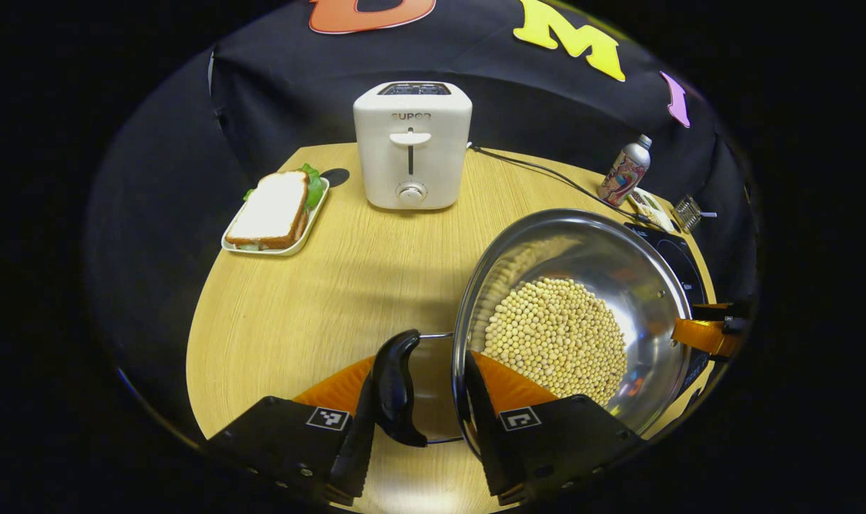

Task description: First push the handle of the pot to place it horizontally, then grasp the pot with both hands and set it on the induction cooktop.

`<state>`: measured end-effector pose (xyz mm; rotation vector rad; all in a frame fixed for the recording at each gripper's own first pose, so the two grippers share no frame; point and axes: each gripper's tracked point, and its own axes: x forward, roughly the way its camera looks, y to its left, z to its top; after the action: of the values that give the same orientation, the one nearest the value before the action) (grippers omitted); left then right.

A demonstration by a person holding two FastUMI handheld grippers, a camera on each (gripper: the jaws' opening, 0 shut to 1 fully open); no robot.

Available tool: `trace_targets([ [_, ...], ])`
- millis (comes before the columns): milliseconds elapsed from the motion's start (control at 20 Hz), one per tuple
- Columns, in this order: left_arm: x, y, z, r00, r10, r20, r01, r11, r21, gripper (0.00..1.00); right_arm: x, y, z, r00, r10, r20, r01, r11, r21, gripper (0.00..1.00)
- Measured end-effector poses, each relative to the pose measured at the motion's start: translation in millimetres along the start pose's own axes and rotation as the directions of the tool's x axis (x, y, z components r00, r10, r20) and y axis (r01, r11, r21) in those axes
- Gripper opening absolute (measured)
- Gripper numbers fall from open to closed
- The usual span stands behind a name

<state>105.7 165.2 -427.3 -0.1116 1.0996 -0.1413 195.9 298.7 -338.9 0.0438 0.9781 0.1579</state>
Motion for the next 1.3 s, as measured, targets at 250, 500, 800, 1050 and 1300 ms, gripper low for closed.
trace_targets([
  [250, -13.2, -6.4, 5.3, 1.0, 0.001, 0.014, -0.001, 1.0, 0.013, 0.61, -14.9, -2.5, 1.1, 1.0, -0.002, 0.018, 0.002, 1.0, -0.005, 0.57],
  [500, -26.1, -19.5, 18.7, 0.999, -0.005, 0.043, 0.004, 1.0, 0.017, 0.61, -32.4, -15.9, 9.6, 0.999, -0.007, 0.051, 0.007, 1.0, 0.0, 0.6],
  [800, -40.6, -52.7, 32.0, 0.998, -0.011, 0.06, 0.008, 0.999, 0.046, 0.7, -54.8, -46.3, 11.8, 0.996, -0.013, 0.084, 0.011, 0.999, 0.03, 0.57],
  [1050, -43.3, -94.9, 36.2, 0.997, -0.029, 0.069, 0.025, 0.997, 0.069, 0.61, -71.1, -87.0, 8.0, 0.994, -0.031, 0.103, 0.026, 0.998, 0.055, 0.58],
  [1300, -40.1, -140.9, 34.8, 0.997, -0.046, 0.061, 0.041, 0.995, 0.086, 0.61, -84.3, -132.0, -0.9, 0.993, -0.056, 0.101, 0.048, 0.995, 0.084, 0.57],
])
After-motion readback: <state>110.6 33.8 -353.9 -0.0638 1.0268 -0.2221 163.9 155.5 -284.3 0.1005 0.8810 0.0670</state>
